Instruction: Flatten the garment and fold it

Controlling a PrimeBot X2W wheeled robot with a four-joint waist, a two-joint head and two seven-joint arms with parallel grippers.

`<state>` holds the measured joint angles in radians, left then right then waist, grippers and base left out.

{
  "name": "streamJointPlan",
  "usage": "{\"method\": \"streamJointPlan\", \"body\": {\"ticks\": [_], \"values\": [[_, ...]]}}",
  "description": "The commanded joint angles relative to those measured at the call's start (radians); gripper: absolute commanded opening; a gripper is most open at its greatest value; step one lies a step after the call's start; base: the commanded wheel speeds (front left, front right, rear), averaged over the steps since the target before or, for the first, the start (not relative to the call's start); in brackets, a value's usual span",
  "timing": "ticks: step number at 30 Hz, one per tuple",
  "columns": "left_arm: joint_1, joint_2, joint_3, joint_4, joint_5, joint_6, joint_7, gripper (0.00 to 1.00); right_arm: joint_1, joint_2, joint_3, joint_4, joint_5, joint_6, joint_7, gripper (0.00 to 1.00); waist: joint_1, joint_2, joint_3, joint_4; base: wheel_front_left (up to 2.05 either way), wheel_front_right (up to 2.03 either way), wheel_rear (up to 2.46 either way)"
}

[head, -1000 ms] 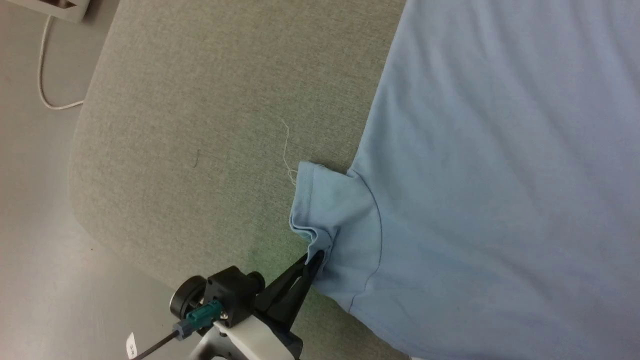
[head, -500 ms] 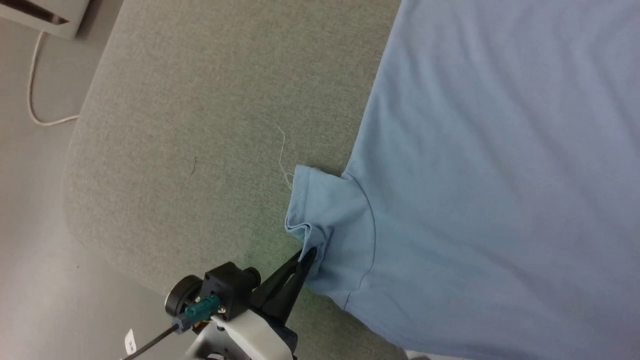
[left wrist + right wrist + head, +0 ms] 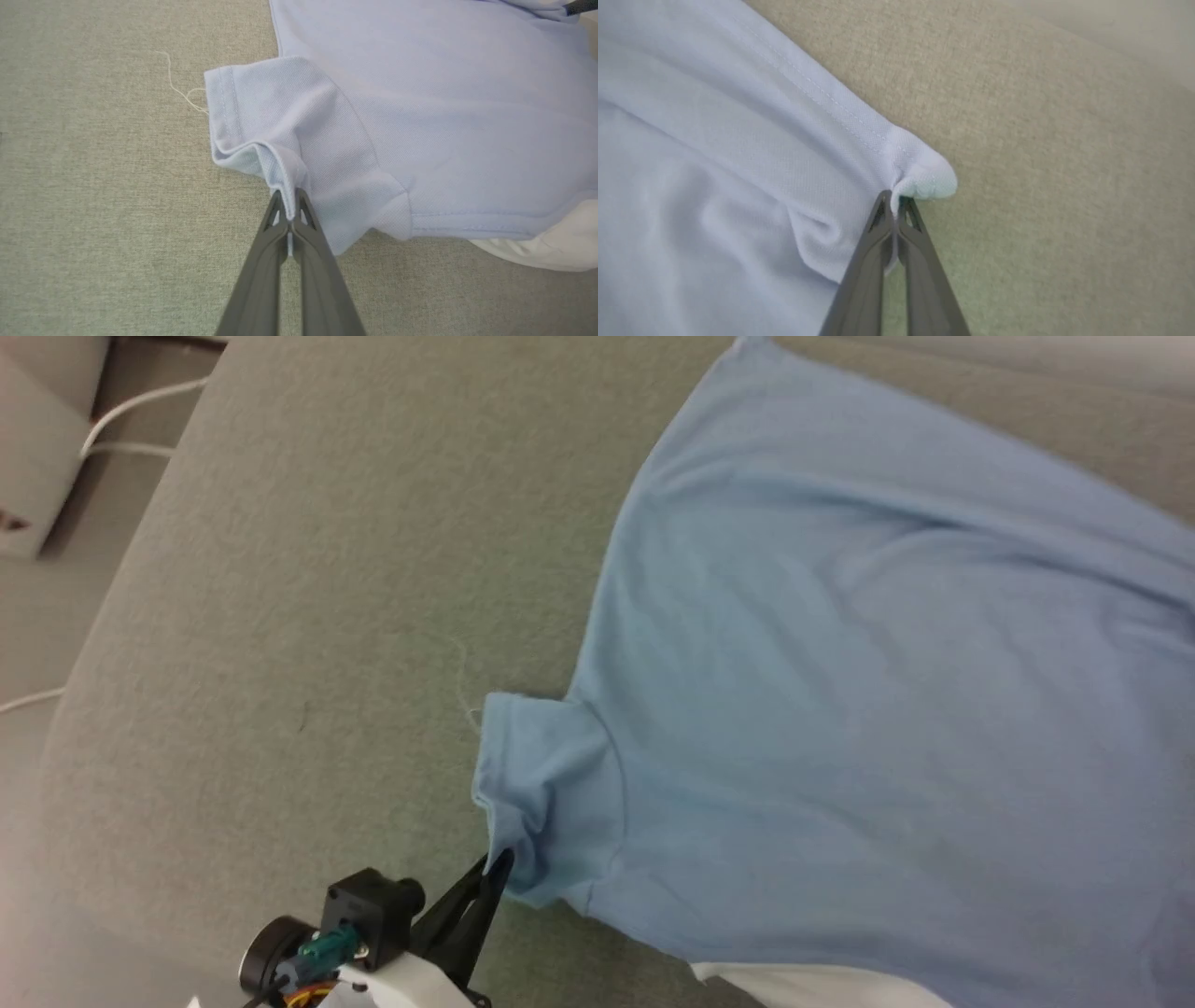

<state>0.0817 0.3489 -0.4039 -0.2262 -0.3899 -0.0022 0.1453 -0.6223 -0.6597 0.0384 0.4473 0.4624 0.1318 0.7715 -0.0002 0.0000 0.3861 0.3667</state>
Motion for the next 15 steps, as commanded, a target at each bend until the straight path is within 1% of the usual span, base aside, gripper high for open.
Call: {"method": "streamJointPlan", "body": {"ticks": [1,6,9,12,15], "values": [[0.018,0.010,0.008,-0.006,0.002,0.013,0.006,0.00,0.068,-0.008,-0.003,-0.043,0.016,-0.001,-0.003,0.00,0.0002,0.0000,-0.128,-0.130,0.00,0.00,0.00],[0.050,0.019,0.020,-0.004,-0.009,0.030,0.011,0.00,0.233,-0.013,-0.045,-0.161,0.030,-0.001,0.029,0.00,0.0002,0.0000,-0.179,-0.183,0.00,0.00,0.00],[0.067,0.028,0.028,0.006,-0.016,0.036,0.010,0.00,0.336,-0.026,-0.056,-0.262,0.008,-0.001,0.039,0.00,0.0002,0.0000,-0.202,-0.211,0.00,0.00,0.00],[0.082,0.036,0.042,0.014,-0.025,0.043,0.007,0.00,0.431,0.009,-0.117,-0.355,0.008,-0.001,0.063,0.00,0.0002,0.0000,-0.219,-0.235,0.00,0.00,0.00],[0.090,0.041,0.052,0.015,-0.030,0.050,0.003,0.00,0.539,0.045,-0.192,-0.448,-0.007,-0.001,0.117,0.00,0.0002,0.0000,-0.229,-0.246,0.00,0.00,0.00]]}}
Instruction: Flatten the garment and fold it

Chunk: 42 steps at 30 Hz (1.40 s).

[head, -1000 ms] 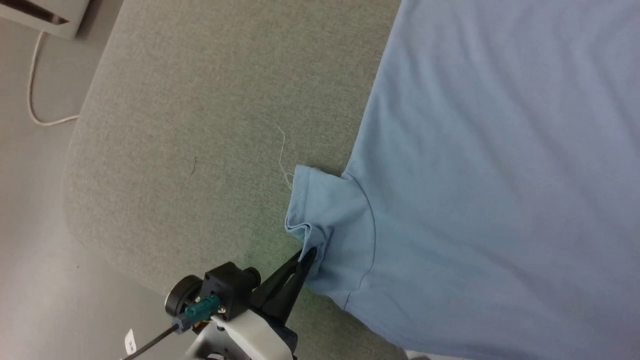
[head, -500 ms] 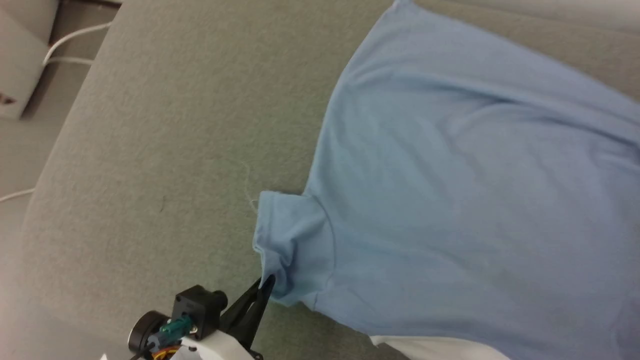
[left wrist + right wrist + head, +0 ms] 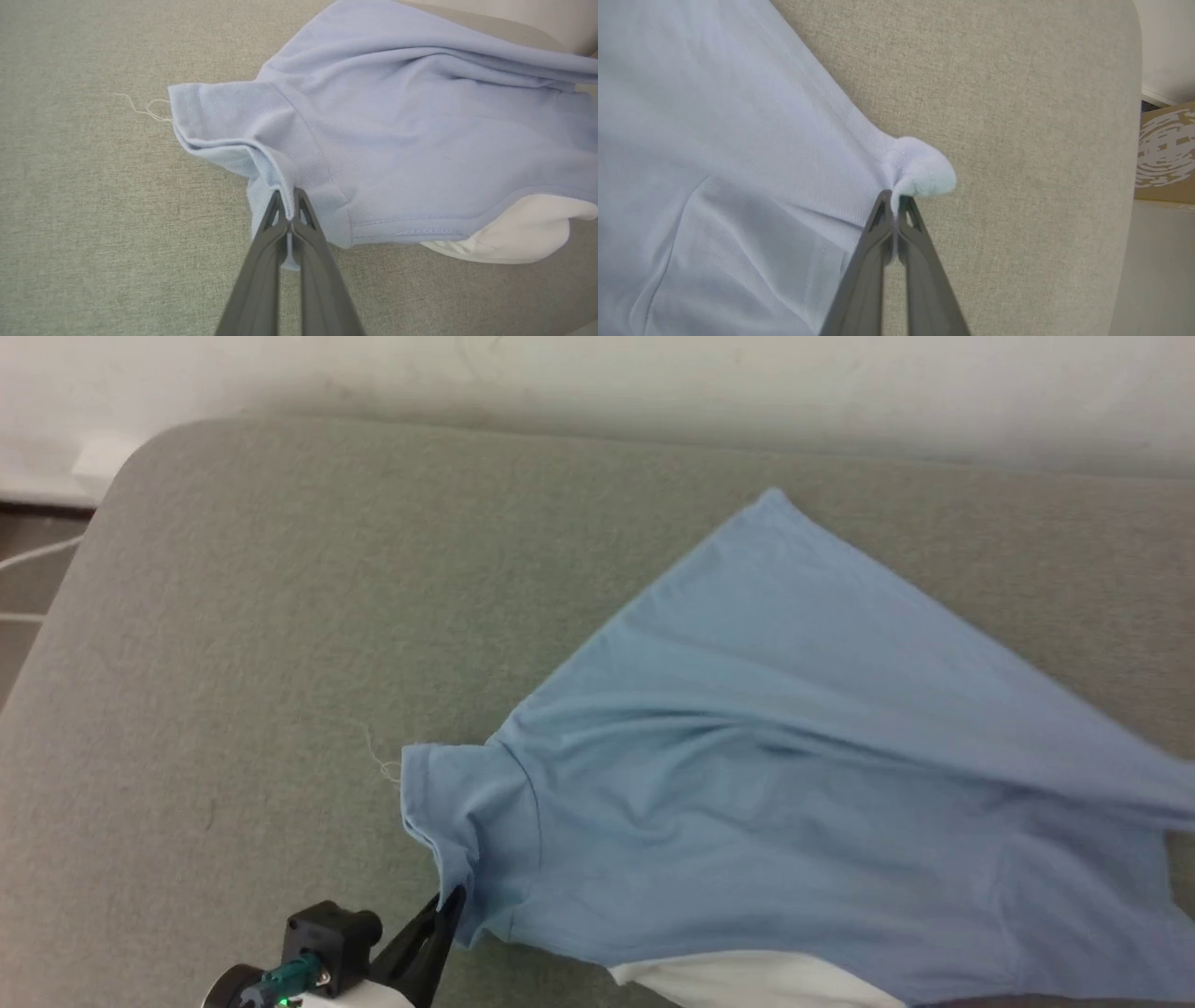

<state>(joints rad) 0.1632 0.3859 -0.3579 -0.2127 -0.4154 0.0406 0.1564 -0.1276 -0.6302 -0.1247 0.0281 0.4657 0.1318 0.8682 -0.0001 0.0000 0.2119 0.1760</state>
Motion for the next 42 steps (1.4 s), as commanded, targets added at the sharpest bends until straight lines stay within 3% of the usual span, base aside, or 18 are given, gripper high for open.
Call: {"method": "streamJointPlan", "body": {"ticks": [1,5,9,17,18,19,20,25,30,42], "values": [[0.010,0.006,0.008,0.001,-0.006,0.008,-0.009,0.00,0.081,0.032,-0.059,-0.059,-0.016,-0.001,0.041,0.00,0.0001,0.0000,-0.057,-0.058,0.00,0.00,0.00],[0.015,0.009,0.016,0.003,-0.010,0.014,-0.014,0.00,0.219,0.103,-0.159,-0.162,-0.048,-0.001,0.128,0.00,0.0001,0.0000,-0.062,-0.064,0.00,0.00,0.00],[0.015,0.010,0.020,0.005,-0.013,0.018,-0.017,0.00,0.302,0.155,-0.193,-0.201,-0.068,-0.001,0.173,0.00,0.0001,0.0000,-0.064,-0.065,0.00,0.00,0.00],[-0.001,0.007,0.018,0.013,-0.015,0.021,-0.023,0.00,0.372,0.232,-0.184,-0.160,-0.089,-0.001,0.190,0.00,0.0001,0.0000,-0.064,-0.048,0.00,0.00,0.00],[-0.005,0.007,0.016,0.013,-0.015,0.020,-0.023,0.00,0.365,0.233,-0.180,-0.158,-0.092,-0.001,0.185,0.07,0.0001,0.0000,-0.062,-0.043,0.00,0.00,0.00],[-0.008,0.006,0.015,0.012,-0.014,0.020,-0.022,0.00,0.354,0.230,-0.175,-0.159,-0.094,-0.001,0.179,0.63,0.0001,0.0000,-0.061,-0.040,0.00,0.00,0.00],[-0.010,0.006,0.013,0.010,-0.014,0.020,-0.022,0.00,0.340,0.224,-0.168,-0.164,-0.093,-0.001,0.173,1.00,0.0001,0.0000,-0.059,-0.035,0.00,0.00,0.00],[-0.022,0.005,0.001,-0.003,-0.006,0.020,-0.021,0.00,0.209,0.179,-0.125,-0.227,-0.058,-0.001,0.148,1.00,0.0001,0.0000,-0.041,0.002,0.00,0.00,0.00],[-0.049,-0.008,-0.018,-0.034,0.005,0.015,-0.028,0.00,0.001,0.133,-0.015,-0.254,-0.038,-0.001,0.154,1.00,0.0001,0.0000,0.008,0.057,0.00,0.00,0.00],[-0.154,-0.074,-0.095,-0.075,0.036,-0.013,-0.060,0.00,-0.459,0.085,0.248,0.062,-0.090,-0.001,0.170,1.00,0.0001,0.0000,0.160,0.209,0.00,0.00,0.00]]}}
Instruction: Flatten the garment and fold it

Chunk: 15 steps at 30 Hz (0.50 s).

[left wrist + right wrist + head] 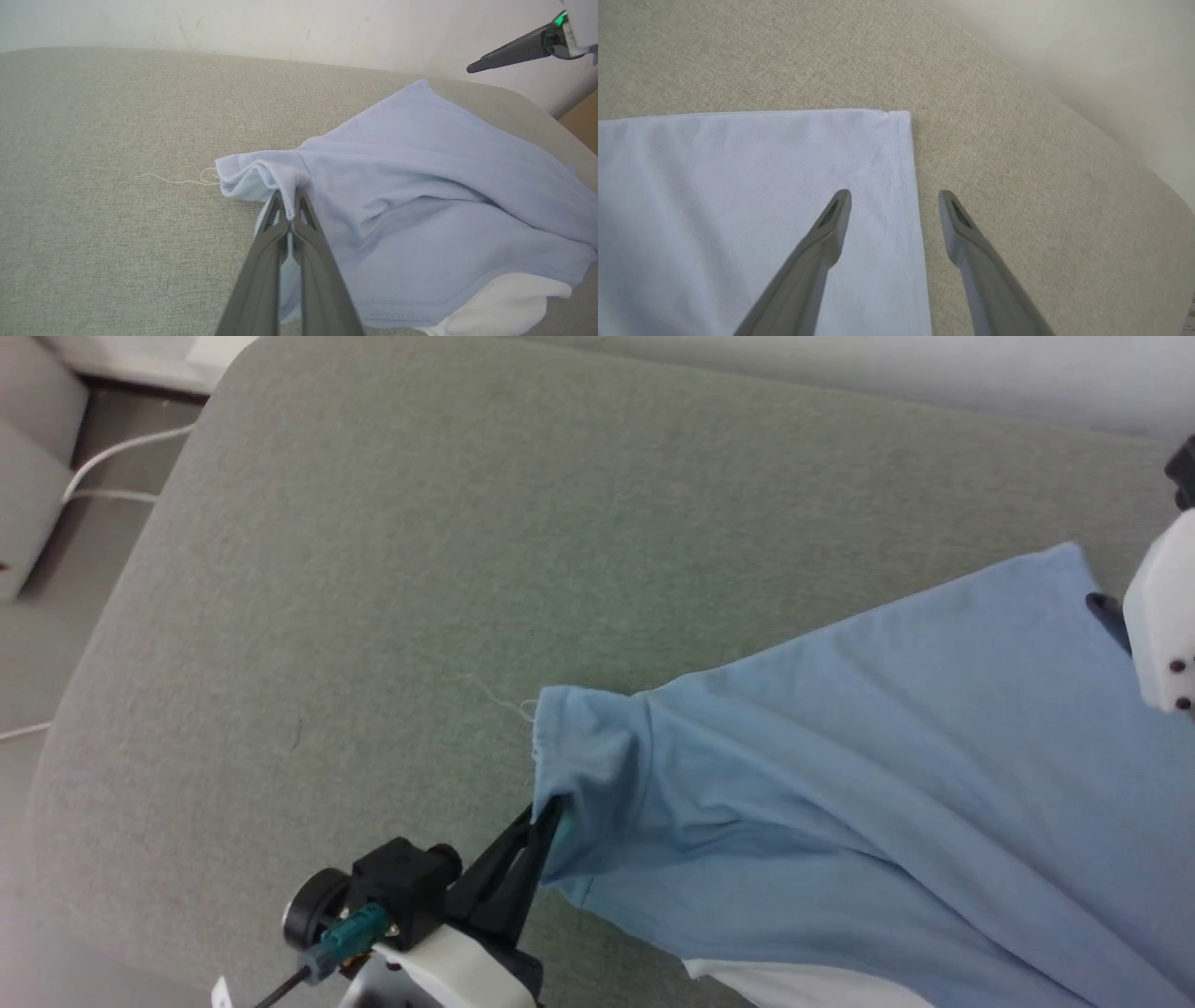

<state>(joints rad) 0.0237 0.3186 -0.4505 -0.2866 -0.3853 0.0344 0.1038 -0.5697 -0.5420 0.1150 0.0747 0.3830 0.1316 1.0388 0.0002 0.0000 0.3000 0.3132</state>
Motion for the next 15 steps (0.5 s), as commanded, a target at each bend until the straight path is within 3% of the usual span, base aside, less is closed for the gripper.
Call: {"method": "streamJointPlan", "body": {"ticks": [1,8,15], "values": [[-0.020,-0.012,-0.009,0.002,0.006,-0.008,-0.011,0.00,-0.040,-0.007,0.021,0.046,-0.015,-0.001,0.001,1.00,-0.0002,0.0000,0.082,0.083,0.00,0.00,0.00],[-0.044,-0.045,-0.039,0.032,0.009,-0.015,-0.032,0.00,-0.139,-0.052,0.076,0.234,-0.067,-0.001,-0.003,1.00,-0.0002,0.0000,0.123,0.134,0.00,0.00,0.00],[-0.061,-0.052,-0.056,0.053,0.013,-0.021,-0.038,0.00,-0.151,-0.094,0.178,0.320,-0.051,-0.001,-0.003,1.00,-0.0002,0.0000,0.141,0.152,0.00,0.00,0.00]]}}
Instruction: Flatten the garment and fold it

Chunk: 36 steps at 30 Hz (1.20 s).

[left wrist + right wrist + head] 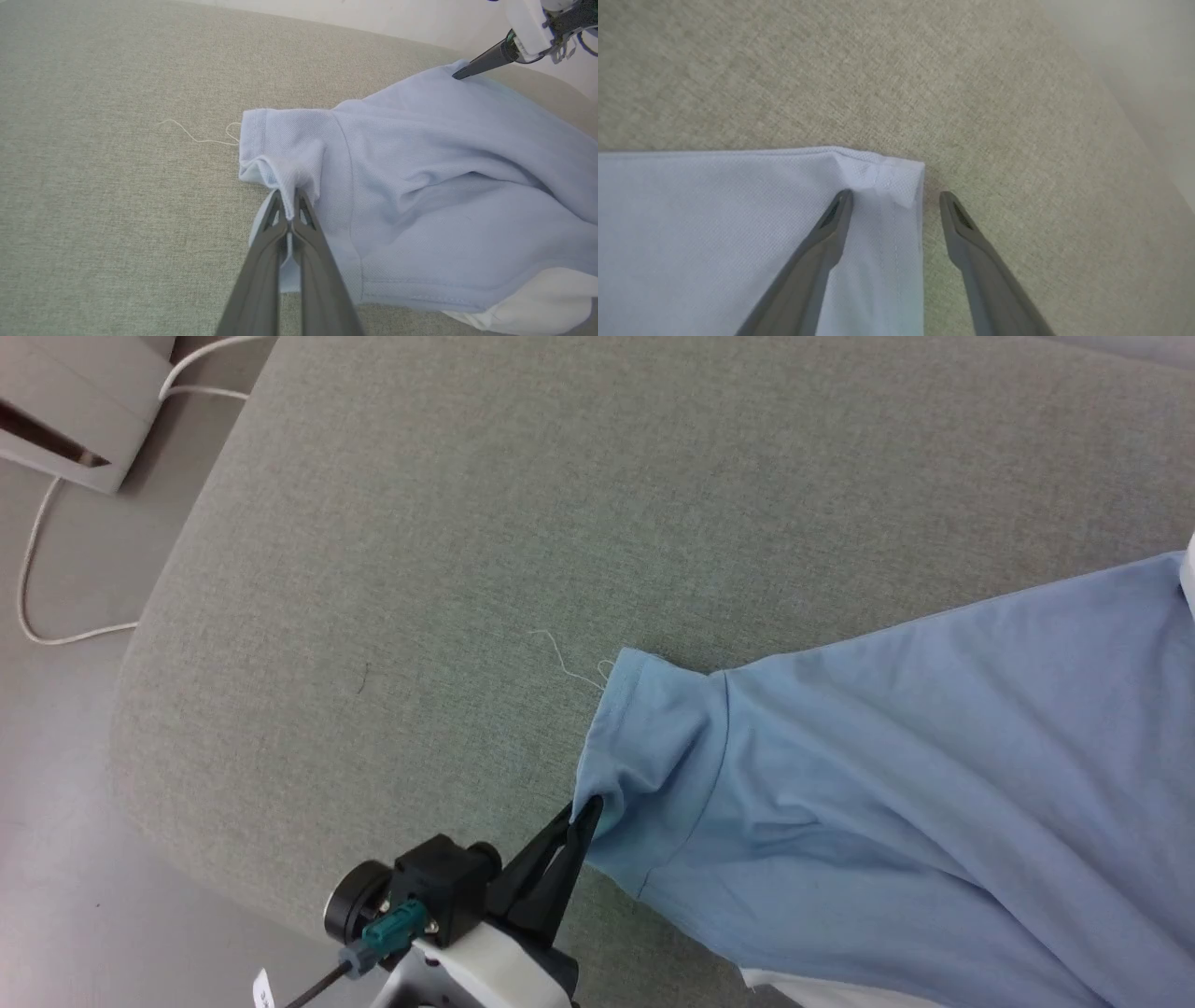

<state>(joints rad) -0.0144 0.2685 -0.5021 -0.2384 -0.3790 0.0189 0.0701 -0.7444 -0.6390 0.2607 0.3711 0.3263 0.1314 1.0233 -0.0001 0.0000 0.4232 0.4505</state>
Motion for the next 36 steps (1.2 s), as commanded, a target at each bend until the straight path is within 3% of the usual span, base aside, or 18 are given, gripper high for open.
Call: {"method": "streamJointPlan", "body": {"ticks": [1,3,4,5,6,7,12,22,28,36], "values": [[-0.027,-0.001,-0.006,0.007,0.008,-0.007,-0.004,0.00,0.027,-0.004,0.056,0.029,0.016,-0.001,0.019,1.00,0.0001,0.0000,0.019,0.014,0.00,0.00,0.00],[-0.035,0.001,-0.008,0.012,0.008,-0.010,-0.002,0.00,0.035,-0.013,0.093,0.039,0.043,-0.001,0.028,1.00,0.0001,0.0000,0.020,0.014,0.00,0.00,0.00],[-0.038,0.001,-0.008,0.013,0.008,-0.011,-0.001,0.00,0.039,-0.021,0.117,0.040,0.055,-0.001,0.034,0.85,0.0001,0.0000,0.021,0.014,0.00,0.00,0.00],[-0.042,0.002,-0.007,0.014,0.007,-0.011,0.000,0.00,0.043,-0.030,0.141,0.040,0.066,-0.001,0.039,0.58,0.0001,0.0000,0.021,0.012,0.00,0.00,0.00],[-0.044,0.003,-0.006,0.015,0.006,-0.011,0.000,0.00,0.045,-0.038,0.163,0.038,0.076,-0.001,0.040,0.14,0.0001,0.0000,0.021,0.011,0.00,0.00,0.00],[-0.046,0.004,-0.005,0.016,0.006,-0.010,0.001,0.00,0.046,-0.046,0.179,0.037,0.088,-0.001,0.040,0.00,0.0001,0.0000,0.020,0.009,0.00,0.00,0.00],[-0.047,0.012,0.006,0.022,0.001,-0.004,-0.001,0.00,0.023,-0.062,0.197,0.039,0.118,-0.001,-0.041,0.00,0.0001,0.0000,-0.001,-0.010,0.00,0.00,0.00],[-0.067,0.079,0.058,-0.009,0.019,0.013,0.016,0.00,-0.015,-0.009,0.126,0.040,0.135,-0.001,-0.393,0.00,0.0001,0.0000,-0.165,-0.102,0.00,0.00,0.00],[-0.107,0.129,0.110,-0.071,0.022,0.018,0.040,0.00,-0.017,0.001,0.105,-0.019,0.169,-0.001,-0.475,0.00,0.0001,0.0000,-0.258,-0.175,0.00,0.00,0.00],[-0.201,0.191,0.227,-0.195,-0.004,0.026,0.051,0.00,-0.034,-0.006,0.050,-0.190,0.181,-0.001,-0.561,0.00,0.0001,0.0000,-0.366,-0.282,0.00,0.00,0.00]]}}
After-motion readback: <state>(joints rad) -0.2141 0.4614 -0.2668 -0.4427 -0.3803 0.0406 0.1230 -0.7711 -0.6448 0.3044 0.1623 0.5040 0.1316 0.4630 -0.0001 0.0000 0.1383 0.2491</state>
